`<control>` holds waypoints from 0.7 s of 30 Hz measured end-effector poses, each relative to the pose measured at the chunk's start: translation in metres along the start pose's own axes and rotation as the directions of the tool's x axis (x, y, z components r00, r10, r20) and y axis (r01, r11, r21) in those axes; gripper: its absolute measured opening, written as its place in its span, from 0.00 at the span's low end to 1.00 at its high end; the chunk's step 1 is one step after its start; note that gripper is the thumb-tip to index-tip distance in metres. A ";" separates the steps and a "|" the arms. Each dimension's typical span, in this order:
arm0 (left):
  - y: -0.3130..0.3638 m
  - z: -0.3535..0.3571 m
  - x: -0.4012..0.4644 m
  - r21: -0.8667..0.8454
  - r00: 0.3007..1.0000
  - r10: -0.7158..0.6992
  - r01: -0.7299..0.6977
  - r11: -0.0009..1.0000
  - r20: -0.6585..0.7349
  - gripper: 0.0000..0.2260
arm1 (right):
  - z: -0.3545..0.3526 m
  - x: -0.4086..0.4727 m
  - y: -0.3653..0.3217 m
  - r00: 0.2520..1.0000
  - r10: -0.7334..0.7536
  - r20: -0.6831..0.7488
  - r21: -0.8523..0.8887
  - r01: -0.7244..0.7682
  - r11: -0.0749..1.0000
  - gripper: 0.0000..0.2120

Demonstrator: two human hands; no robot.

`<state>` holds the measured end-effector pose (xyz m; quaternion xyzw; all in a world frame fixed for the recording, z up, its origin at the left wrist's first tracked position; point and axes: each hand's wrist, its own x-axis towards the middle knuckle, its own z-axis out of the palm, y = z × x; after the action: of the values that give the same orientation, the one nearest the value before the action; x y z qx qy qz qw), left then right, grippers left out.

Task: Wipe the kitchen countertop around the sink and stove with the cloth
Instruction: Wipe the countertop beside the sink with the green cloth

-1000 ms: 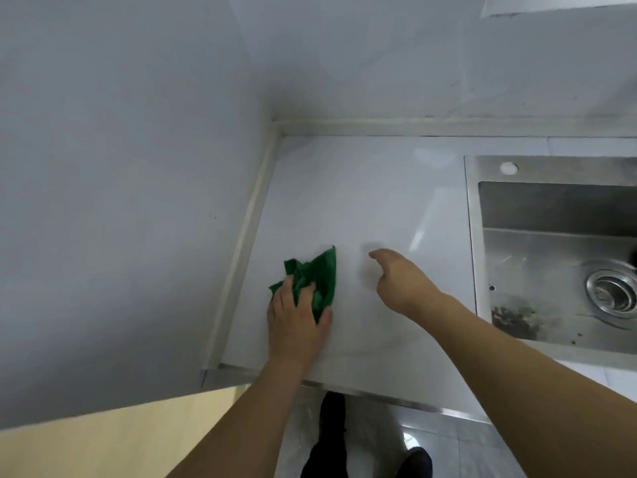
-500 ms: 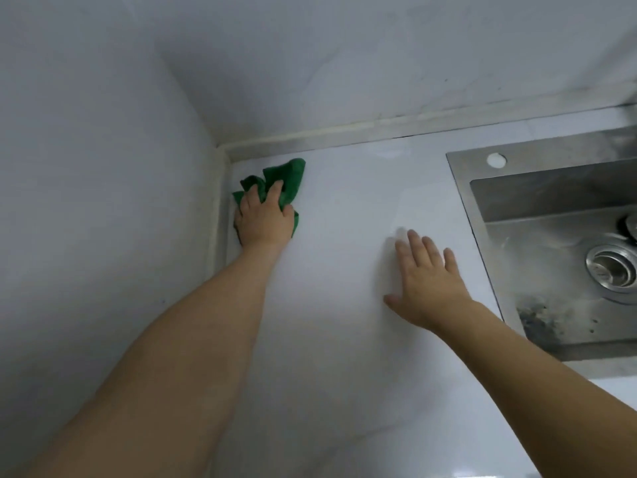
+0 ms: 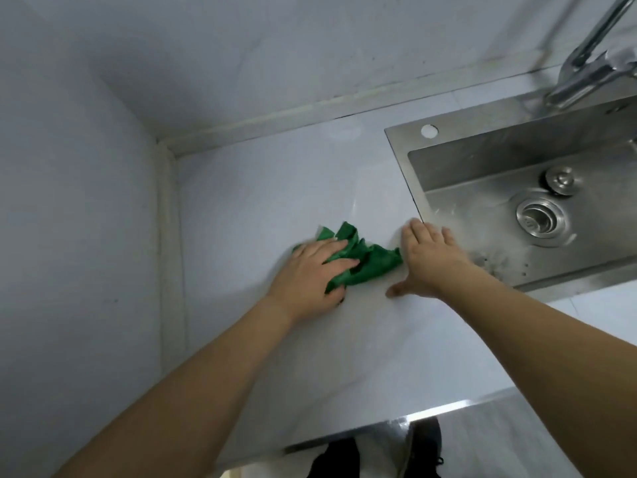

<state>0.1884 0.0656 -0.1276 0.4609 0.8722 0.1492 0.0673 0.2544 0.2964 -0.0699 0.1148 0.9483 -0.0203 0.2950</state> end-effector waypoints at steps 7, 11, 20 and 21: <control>-0.025 -0.007 -0.020 -0.046 0.736 -0.638 0.647 0.761 -0.227 0.22 | 0.020 -0.037 0.020 0.990 -0.010 -0.140 0.131 0.029 0.991 0.47; 0.105 0.035 -0.024 -0.162 0.891 -0.401 0.373 0.914 -0.210 0.18 | 0.043 -0.080 0.060 0.991 -0.032 -0.130 0.138 0.050 0.989 0.46; 0.126 0.039 -0.104 -0.268 0.392 -0.859 0.834 0.483 -0.328 0.17 | 0.081 -0.139 0.092 0.990 -0.057 -0.127 0.155 0.077 0.985 0.49; 0.144 0.042 -0.100 -0.310 0.234 -0.919 0.890 0.334 -0.318 0.16 | 0.085 -0.144 0.093 0.992 -0.008 -0.130 0.211 0.036 0.977 0.48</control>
<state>0.3691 0.0678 -0.1230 -0.1764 0.9606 0.2101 -0.0439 0.4376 0.3484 -0.0560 0.1364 0.9589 -0.1177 0.2194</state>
